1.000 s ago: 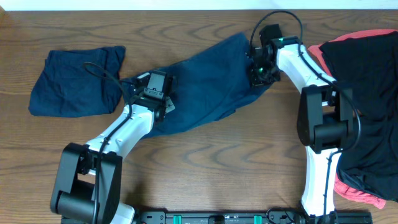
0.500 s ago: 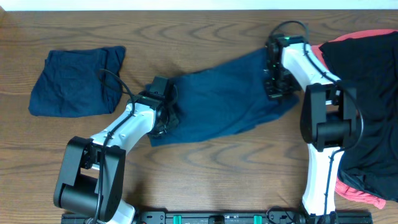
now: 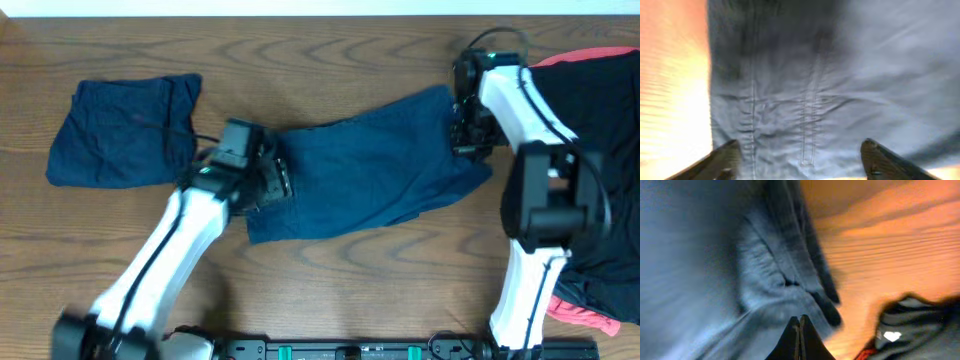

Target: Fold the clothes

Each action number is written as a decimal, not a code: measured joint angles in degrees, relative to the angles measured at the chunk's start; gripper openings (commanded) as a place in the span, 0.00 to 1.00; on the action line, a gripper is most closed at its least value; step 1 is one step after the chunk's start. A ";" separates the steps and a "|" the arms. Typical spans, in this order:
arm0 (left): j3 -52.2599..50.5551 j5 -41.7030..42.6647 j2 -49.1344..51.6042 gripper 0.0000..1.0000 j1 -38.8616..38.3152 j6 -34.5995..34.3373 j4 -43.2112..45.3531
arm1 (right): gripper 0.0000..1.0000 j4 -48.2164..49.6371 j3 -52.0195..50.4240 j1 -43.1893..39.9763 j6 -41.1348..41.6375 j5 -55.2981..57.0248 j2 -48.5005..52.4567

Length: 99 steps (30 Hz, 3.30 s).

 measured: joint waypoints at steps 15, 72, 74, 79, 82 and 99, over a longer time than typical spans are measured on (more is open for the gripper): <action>0.70 9.09 10.49 0.98 17.66 7.30 -1.27 | 0.72 4.72 0.52 8.48 -2.73 -16.83 -18.91; 9.55 30.91 6.88 0.06 18.14 14.49 -10.25 | 0.01 21.86 -15.41 19.89 -2.05 -19.32 -18.18; 9.55 30.91 6.69 0.06 18.14 13.55 -10.34 | 0.01 28.22 -19.96 20.94 -1.60 -20.83 -18.16; 9.55 30.99 6.71 0.06 18.16 11.08 -10.21 | 0.01 43.17 -30.40 25.53 1.31 -23.39 -18.12; 10.14 31.54 6.71 0.06 18.14 9.81 -10.29 | 0.01 48.26 -34.69 28.55 3.02 -23.93 -18.12; 20.02 34.80 6.71 0.06 18.16 2.34 -10.43 | 0.01 57.22 -39.47 35.80 10.25 -19.69 -16.09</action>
